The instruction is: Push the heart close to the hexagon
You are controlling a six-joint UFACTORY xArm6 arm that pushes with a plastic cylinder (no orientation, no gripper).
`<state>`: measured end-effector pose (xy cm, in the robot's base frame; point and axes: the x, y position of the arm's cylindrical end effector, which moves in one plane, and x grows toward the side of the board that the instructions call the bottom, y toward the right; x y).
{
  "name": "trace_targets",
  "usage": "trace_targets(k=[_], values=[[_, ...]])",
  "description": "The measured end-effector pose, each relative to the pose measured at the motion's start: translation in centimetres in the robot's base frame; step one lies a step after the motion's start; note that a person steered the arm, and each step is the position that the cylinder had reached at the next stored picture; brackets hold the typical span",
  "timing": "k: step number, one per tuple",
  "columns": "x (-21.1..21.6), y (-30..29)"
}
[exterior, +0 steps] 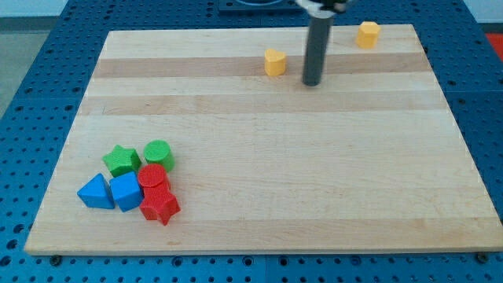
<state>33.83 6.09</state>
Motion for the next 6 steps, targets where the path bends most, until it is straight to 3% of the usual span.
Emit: trace_targets(k=[2, 4, 6], values=[[-0.2, -8.3], [-3.8, -7.7], [-4.6, -1.7]])
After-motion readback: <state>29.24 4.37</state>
